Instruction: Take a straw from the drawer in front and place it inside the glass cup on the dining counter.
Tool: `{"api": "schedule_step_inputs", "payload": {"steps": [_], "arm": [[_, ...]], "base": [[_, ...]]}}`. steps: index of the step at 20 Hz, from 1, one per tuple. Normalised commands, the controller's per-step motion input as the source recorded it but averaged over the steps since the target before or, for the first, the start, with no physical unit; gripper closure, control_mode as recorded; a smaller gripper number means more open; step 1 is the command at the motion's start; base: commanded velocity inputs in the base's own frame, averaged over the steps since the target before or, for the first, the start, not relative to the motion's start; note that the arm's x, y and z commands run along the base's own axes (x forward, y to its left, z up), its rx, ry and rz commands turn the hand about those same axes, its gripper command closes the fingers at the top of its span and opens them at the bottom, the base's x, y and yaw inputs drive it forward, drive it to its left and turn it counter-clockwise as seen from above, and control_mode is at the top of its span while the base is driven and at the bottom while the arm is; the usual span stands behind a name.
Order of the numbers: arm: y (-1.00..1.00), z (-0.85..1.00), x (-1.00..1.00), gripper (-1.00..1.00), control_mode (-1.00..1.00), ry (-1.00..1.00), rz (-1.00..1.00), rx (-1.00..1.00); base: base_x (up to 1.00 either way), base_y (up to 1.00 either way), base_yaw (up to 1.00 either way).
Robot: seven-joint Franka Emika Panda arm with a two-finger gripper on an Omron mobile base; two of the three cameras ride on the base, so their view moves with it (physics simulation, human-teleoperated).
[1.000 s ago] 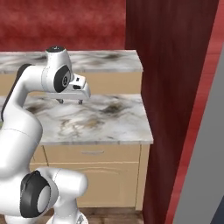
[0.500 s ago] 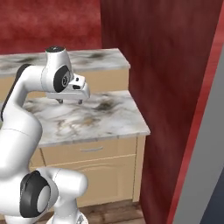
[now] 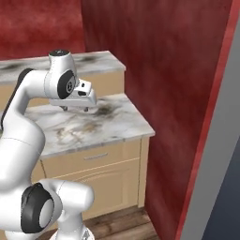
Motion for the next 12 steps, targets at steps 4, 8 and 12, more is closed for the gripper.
{"api": "schedule_step_inputs", "payload": {"steps": [4, 8, 12], "arm": [[0.0, 0.0, 0.0, -1.0, 1.0, 0.0, 0.0, 0.0], [0.0, 0.0, 0.0, -1.0, 1.0, 0.0, 0.0, 0.0], [0.0, 0.0, 0.0, -1.0, 1.0, 0.0, 0.0, 0.0]], "base": [[-0.1, 0.38, -0.29], [-0.11, 0.36, -0.29], [-0.05, 0.41, -0.29]]}}
